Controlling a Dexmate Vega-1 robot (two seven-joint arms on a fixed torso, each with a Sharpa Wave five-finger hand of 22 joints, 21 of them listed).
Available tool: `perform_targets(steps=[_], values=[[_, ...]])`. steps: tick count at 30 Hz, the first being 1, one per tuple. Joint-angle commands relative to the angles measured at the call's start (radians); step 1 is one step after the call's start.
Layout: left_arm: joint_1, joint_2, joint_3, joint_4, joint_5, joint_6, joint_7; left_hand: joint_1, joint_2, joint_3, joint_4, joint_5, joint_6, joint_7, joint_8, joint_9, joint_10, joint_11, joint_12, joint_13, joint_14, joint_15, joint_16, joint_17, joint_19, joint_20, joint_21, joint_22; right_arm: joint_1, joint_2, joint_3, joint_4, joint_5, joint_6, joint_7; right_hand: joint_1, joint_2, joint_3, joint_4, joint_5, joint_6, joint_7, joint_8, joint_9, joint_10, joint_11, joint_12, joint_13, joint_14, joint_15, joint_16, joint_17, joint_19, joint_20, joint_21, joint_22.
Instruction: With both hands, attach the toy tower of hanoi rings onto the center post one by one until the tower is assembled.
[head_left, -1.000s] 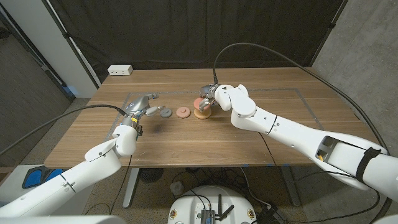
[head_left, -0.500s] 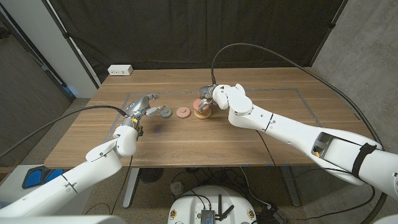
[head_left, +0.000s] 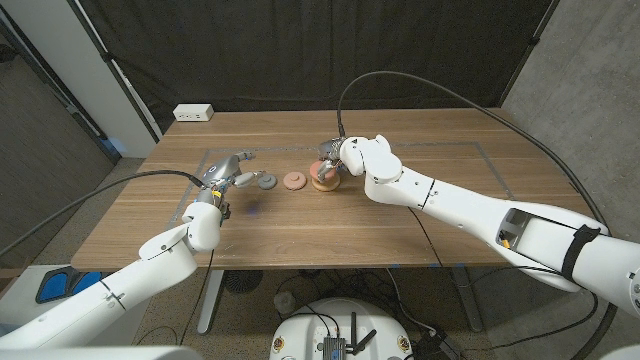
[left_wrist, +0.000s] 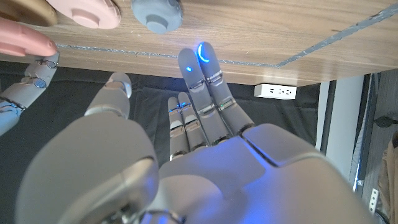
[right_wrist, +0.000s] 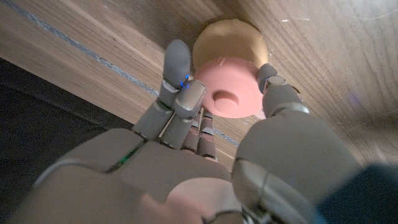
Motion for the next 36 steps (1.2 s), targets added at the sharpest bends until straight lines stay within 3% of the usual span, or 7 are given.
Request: perform_targets(steps=[1, 17, 36], values=[[-0.004, -0.002, 0.004, 0.003, -0.003, 0.005, -0.002, 0.004, 0.007, 0.007, 0.001, 0.006, 0.007, -0.001, 0.001, 0.002, 0.009, -0.001, -0.004, 0.002, -0.003, -0.106, 0.004, 0.003, -0.003, -0.09, 0.008, 0.002, 0.006, 0.0, -0.016, 0.02, 0.044, -0.01, -0.022, 0.024, 0.018, 0.044, 0.034, 0.006, 0.065, -0.057, 0.008, 0.004, 0.132, -0.121, -0.001, 0.002, 0.01, -0.028, -0.004, 0.002, 0.004, -0.041, 0.006, 0.0], [-0.006, 0.0, 0.006, 0.0, -0.005, 0.011, -0.006, 0.004, 0.007, 0.009, 0.001, 0.006, 0.008, -0.002, 0.001, 0.002, 0.009, 0.0, -0.004, 0.003, -0.005, -0.106, 0.004, 0.001, -0.006, -0.091, 0.018, -0.003, 0.017, -0.005, -0.036, 0.047, 0.074, -0.016, -0.034, 0.023, 0.019, 0.046, 0.034, 0.005, 0.067, -0.057, 0.005, 0.005, 0.135, -0.121, -0.003, 0.006, 0.009, -0.028, -0.004, 0.002, 0.003, -0.041, 0.008, -0.001], [-0.019, -0.005, 0.014, 0.007, -0.003, 0.003, -0.007, 0.003, 0.006, 0.01, 0.001, 0.006, 0.01, -0.002, 0.001, 0.002, 0.011, -0.001, -0.004, 0.003, -0.005, -0.106, 0.005, 0.0, -0.011, -0.091, 0.03, -0.013, 0.019, -0.035, -0.049, 0.03, 0.083, -0.052, -0.03, 0.022, 0.019, 0.05, 0.033, 0.006, 0.071, -0.059, 0.003, 0.006, 0.137, -0.123, -0.007, 0.009, 0.007, -0.028, -0.004, 0.002, -0.001, -0.041, 0.005, -0.008]])
